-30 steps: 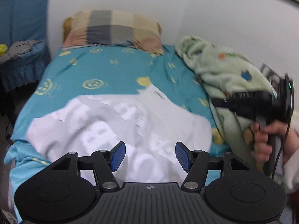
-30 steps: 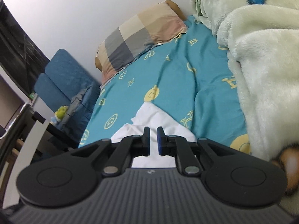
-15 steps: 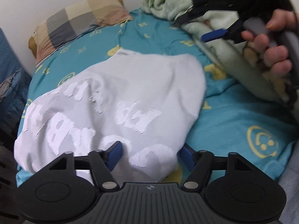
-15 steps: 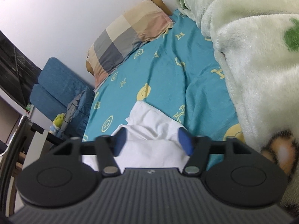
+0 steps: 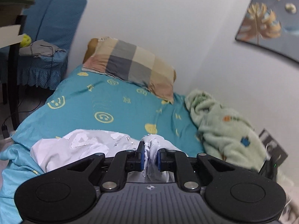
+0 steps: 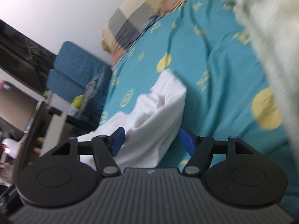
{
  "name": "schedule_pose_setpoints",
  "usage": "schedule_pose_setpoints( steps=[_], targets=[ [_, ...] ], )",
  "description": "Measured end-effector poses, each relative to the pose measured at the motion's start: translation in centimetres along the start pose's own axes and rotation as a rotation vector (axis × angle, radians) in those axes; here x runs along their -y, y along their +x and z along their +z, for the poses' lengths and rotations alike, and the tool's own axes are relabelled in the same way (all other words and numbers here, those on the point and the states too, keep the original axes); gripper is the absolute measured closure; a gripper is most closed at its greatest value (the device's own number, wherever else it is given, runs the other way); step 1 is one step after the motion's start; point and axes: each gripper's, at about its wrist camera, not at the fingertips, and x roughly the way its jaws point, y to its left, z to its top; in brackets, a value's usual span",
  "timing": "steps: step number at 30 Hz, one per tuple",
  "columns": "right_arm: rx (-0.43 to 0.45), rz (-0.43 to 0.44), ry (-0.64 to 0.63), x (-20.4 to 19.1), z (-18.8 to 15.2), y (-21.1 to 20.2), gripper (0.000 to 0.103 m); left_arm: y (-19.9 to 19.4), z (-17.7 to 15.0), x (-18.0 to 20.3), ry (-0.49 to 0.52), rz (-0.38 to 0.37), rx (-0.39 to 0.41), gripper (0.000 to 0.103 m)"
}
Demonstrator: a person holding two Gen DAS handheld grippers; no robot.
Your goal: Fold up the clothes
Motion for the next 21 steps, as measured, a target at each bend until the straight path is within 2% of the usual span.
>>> schedule_pose_setpoints(
  steps=[3,5,10,17,21],
  targets=[
    [-0.075,0.121,0.107,0.6,-0.9,1.2,0.035,-0.7,0.9,-0.9,-0.06,-0.012,0.023,0.09],
    [-0.133,0.171,0.152,0.6,-1.7,2.2,0.035,-0.6,0.9,-0.8,-0.056,-0.011,0.026,0.09],
    [-0.212,0.185,0.174,0.4,-3.1,4.4,0.034,0.5,0.1,-0.1,-0.031,0.007,0.013,0.09],
    [-0.228,0.153,0.237,1.3,-3.6,5.4,0.034,2.0,-1.0,0.2,0.006,0.057,-0.016,0.09],
    [-0.239,0.205,0.251,0.6,-4.1,4.6,0.035,2.2,-1.1,0.4,0.023,0.07,-0.017,0.089]
  ],
)
